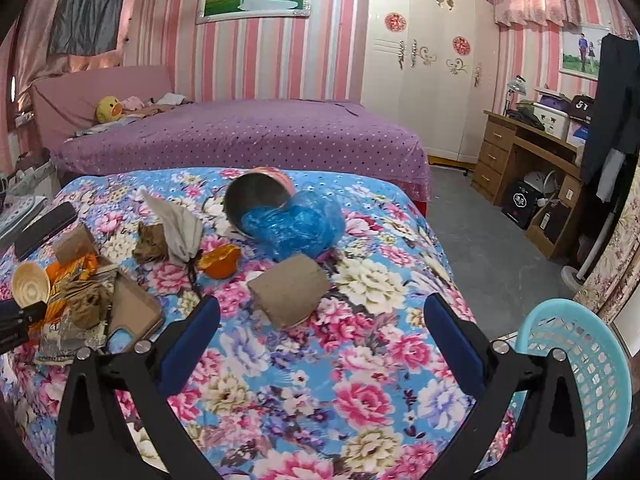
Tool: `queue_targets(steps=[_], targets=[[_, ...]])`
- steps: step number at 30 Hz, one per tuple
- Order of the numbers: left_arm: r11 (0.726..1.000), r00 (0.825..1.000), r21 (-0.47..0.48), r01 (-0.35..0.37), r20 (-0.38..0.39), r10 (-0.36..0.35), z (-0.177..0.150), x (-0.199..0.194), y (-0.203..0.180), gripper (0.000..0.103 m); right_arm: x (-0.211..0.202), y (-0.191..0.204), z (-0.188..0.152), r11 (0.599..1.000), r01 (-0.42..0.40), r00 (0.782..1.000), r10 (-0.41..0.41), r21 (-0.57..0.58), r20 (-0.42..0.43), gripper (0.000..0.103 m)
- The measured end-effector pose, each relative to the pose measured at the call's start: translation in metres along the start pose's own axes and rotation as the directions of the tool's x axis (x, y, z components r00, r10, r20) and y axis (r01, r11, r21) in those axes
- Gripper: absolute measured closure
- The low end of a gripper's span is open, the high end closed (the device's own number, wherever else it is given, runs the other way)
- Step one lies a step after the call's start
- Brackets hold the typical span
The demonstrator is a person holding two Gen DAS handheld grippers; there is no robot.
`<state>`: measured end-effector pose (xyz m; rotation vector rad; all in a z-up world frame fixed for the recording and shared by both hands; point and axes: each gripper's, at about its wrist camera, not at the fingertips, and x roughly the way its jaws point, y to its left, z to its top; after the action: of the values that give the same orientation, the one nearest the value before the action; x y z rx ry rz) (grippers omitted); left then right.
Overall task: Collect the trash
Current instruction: 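Grasp the cream plastic cup with the left tool while the right tool grasps brown paper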
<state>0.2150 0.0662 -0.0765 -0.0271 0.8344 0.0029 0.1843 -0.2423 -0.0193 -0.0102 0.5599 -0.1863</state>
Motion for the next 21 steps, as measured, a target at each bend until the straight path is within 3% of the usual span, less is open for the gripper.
queue_targets(steps=[6, 10, 15, 21], targets=[[0.999, 0.999, -0.008, 0.046, 0.027, -0.045, 0.001, -0.013, 0.014, 0.07, 0.0, 0.01, -0.003, 1.0, -0.015, 1.0, 0.015, -0.015, -0.006, 0.004], [0.996, 0.998, -0.066, 0.062, 0.02, -0.061, 0.003, -0.015, 0.035, 0.07, 0.001, 0.015, -0.005, 0.999, -0.034, 0.999, 0.034, -0.011, -0.018, 0.004], [0.994, 0.999, -0.104, 0.018, 0.032, -0.015, 0.004, -0.015, 0.053, 0.035, 0.003, 0.021, -0.005, 0.999, -0.04, 0.999, 0.039, -0.025, -0.024, 0.004], [0.994, 0.999, -0.107, -0.006, 0.031, 0.009, 0.009, -0.006, 0.051, 0.033, 0.004, 0.026, -0.005, 0.998, -0.05, 0.998, 0.049, -0.029, -0.027, 0.004]])
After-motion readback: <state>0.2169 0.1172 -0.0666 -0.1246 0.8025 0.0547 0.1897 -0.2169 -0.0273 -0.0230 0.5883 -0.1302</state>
